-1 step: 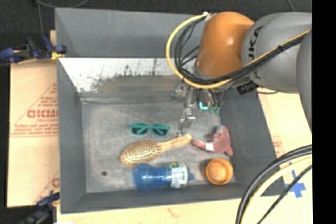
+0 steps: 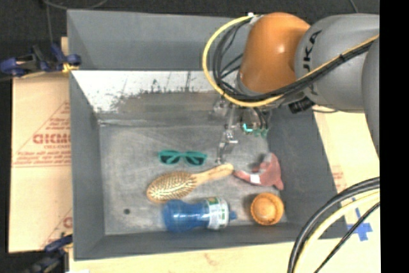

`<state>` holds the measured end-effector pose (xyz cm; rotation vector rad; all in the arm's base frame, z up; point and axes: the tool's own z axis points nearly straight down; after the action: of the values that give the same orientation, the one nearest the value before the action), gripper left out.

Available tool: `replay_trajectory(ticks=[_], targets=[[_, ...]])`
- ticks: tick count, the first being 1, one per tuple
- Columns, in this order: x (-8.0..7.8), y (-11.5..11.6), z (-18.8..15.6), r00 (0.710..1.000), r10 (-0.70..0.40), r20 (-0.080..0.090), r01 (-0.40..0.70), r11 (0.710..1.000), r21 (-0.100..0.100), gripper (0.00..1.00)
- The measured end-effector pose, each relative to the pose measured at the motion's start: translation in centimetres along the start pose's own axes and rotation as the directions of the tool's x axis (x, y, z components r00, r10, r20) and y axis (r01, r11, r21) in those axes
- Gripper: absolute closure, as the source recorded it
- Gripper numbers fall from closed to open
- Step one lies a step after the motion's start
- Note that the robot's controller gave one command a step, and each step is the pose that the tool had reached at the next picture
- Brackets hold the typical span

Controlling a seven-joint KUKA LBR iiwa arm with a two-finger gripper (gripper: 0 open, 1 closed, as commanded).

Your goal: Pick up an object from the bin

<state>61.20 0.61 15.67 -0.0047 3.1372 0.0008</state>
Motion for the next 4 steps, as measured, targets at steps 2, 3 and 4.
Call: replay_trajectory(ticks=[2,3,4], targets=[[-0.9,1.8,8.0,0.988,-0.153,0.006,0.153,0.988,0.0,1.0],[-0.8,1.8,8.0,0.988,-0.152,0.006,0.152,0.988,-0.001,1.0],[-1.0,2.2,3.3,0.99,-0.139,-0.005,0.139,0.99,-0.002,1.0]])
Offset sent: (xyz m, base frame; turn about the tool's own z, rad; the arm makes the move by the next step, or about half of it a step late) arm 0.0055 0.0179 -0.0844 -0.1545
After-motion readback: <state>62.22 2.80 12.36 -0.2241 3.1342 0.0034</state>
